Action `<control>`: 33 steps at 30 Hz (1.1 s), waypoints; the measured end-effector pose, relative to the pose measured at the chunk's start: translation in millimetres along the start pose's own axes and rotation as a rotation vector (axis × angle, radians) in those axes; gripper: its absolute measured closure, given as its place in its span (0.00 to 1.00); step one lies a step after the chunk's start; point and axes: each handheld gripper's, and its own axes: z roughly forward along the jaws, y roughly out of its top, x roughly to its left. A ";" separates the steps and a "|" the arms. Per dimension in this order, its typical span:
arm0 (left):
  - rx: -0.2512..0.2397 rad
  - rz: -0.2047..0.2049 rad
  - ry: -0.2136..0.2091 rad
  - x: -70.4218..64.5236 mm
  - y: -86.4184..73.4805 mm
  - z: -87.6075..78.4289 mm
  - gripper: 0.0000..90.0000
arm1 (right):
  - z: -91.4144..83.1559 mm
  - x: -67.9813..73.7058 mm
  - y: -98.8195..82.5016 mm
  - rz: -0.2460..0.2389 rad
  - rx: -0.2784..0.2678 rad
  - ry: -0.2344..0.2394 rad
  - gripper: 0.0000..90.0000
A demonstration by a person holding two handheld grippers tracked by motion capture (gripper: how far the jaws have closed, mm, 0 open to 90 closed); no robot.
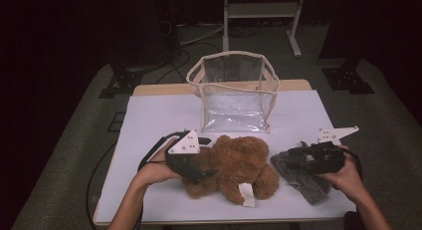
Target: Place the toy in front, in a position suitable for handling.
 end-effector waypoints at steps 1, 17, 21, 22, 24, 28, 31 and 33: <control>-0.002 0.001 0.000 0.4 -0.4 -0.9 0.11 | 0.4 0.7 1.0 -0.004 -0.002 0.003 0.45; -0.001 -0.025 0.024 0.5 -11.8 -7.3 0.10 | 3.4 4.3 25.1 -0.046 0.017 0.035 0.42; -0.001 -0.033 0.030 0.4 -13.9 -9.3 0.10 | 3.7 4.4 33.0 -0.059 0.026 0.035 0.41; -0.001 -0.034 0.030 0.5 -14.4 -9.8 0.10 | 3.9 4.6 35.3 -0.063 0.026 0.038 0.41; 0.001 -0.035 0.031 0.6 -15.4 -10.7 0.10 | 3.9 5.1 38.6 -0.067 0.031 0.039 0.41; 0.003 -0.038 0.034 1.7 -17.3 -11.5 0.10 | 4.5 5.4 45.2 -0.083 0.032 0.047 0.41; 0.001 -0.045 0.036 1.9 -18.3 -11.6 0.09 | 6.1 5.5 50.0 -0.090 0.037 0.052 0.41; 0.004 -0.043 0.036 2.3 -18.9 -12.3 0.09 | 7.3 5.3 53.2 -0.096 0.040 0.057 0.41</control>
